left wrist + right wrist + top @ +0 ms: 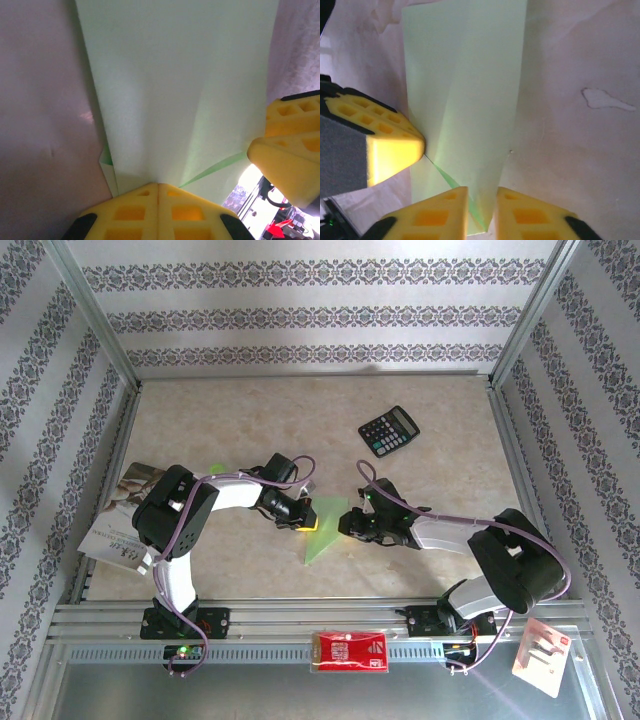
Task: Fold a paper plane with a square sheet of paper (pick it up from the middle)
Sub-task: Fold the wing for the fifth time at the center of the table.
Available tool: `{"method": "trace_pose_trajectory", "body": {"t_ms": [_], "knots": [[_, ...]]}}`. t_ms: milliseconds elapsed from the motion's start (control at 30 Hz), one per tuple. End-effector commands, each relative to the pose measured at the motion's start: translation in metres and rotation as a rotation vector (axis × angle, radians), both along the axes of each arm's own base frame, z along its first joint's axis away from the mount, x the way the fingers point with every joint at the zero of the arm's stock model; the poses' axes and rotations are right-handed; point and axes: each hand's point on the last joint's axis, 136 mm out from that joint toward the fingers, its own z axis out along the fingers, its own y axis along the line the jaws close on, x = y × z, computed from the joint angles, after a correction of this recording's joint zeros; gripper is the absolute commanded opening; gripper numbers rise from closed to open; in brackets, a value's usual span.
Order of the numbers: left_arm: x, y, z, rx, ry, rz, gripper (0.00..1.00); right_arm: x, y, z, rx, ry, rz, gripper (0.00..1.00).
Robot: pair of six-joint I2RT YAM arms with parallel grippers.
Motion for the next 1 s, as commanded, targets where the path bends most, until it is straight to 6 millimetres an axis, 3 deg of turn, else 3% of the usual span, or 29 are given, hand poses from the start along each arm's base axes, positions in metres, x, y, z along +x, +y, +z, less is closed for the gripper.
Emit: {"method": "trace_pose_trajectory", "body": {"t_ms": [0, 167, 333, 433, 600, 800, 967], "knots": [[-0.002, 0.005, -0.005, 0.014, 0.014, -0.002, 0.05, -0.002, 0.002, 0.001, 0.012, -0.006, 0.000, 0.14], [0.004, 0.000, 0.011, -0.015, -0.028, 0.002, 0.09, -0.002, 0.000, 0.004, 0.020, 0.005, -0.026, 0.04], [0.010, 0.000, 0.040, -0.034, -0.157, 0.019, 0.26, -0.003, -0.004, 0.011, 0.034, 0.028, -0.092, 0.00], [0.009, 0.004, 0.062, -0.025, -0.332, 0.043, 0.32, -0.005, -0.005, 0.015, 0.053, 0.051, -0.138, 0.00], [-0.013, 0.005, 0.083, 0.058, -0.659, 0.014, 0.38, -0.005, -0.004, 0.027, 0.109, 0.083, -0.220, 0.00], [-0.044, -0.009, 0.073, 0.172, -0.832, -0.106, 0.42, -0.003, 0.000, 0.039, 0.158, 0.104, -0.259, 0.00], [-0.048, -0.018, 0.054, 0.283, -0.885, -0.180, 0.45, -0.004, 0.005, 0.044, 0.193, 0.120, -0.275, 0.00]]}}
